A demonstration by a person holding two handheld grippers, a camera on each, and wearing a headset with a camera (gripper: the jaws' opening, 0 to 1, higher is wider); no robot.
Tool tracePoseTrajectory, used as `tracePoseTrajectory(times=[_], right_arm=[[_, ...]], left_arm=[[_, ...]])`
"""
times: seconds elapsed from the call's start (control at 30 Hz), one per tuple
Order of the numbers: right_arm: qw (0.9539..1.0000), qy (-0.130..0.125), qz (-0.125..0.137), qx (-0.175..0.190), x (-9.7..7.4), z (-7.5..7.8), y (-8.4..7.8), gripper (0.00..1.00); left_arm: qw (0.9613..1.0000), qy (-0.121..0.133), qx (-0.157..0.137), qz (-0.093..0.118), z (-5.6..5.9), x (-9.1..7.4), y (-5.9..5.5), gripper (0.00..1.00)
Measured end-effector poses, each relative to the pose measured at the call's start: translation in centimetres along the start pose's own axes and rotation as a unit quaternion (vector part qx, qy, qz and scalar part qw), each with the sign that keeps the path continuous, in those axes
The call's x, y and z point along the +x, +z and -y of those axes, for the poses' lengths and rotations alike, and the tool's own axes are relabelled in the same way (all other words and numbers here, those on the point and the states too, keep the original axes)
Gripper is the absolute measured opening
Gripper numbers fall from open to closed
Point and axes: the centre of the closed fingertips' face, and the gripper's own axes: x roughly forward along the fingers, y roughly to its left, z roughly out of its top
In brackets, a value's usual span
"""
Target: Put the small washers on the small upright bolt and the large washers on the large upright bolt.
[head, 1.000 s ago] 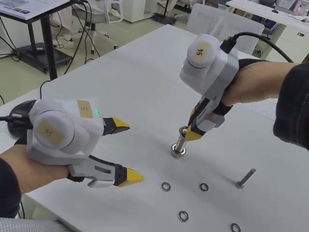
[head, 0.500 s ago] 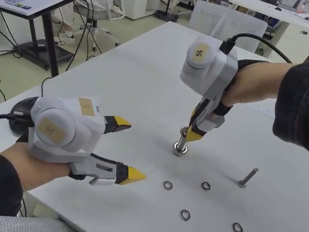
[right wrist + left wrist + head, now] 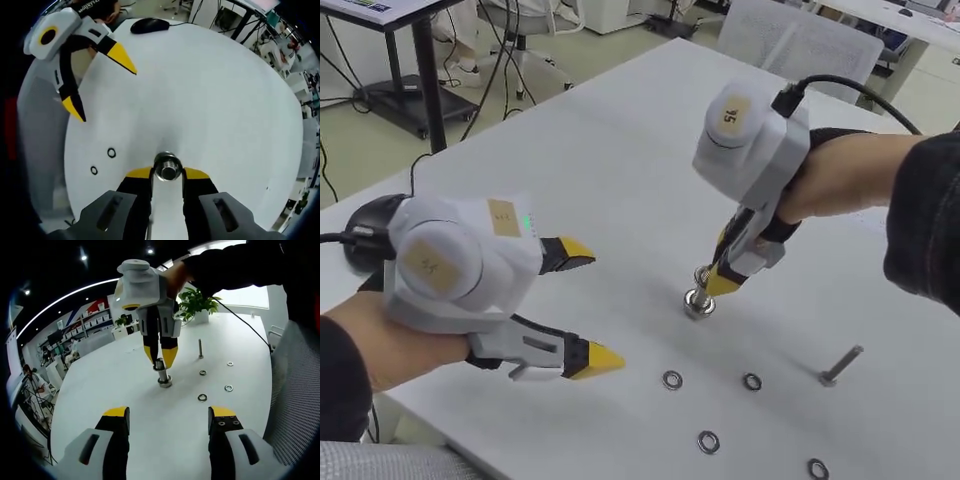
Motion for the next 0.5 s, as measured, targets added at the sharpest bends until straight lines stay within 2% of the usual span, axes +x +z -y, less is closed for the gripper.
tracePoseTrajectory(times=[0.5], right_arm=[[0.9999,0.011,0.0,0.004,1.8,-0.1,-0.3,0.23]], left_arm=[[1.0,-0.003,-0.002,-0.004,0.1,0.3,-0.1,0.62]])
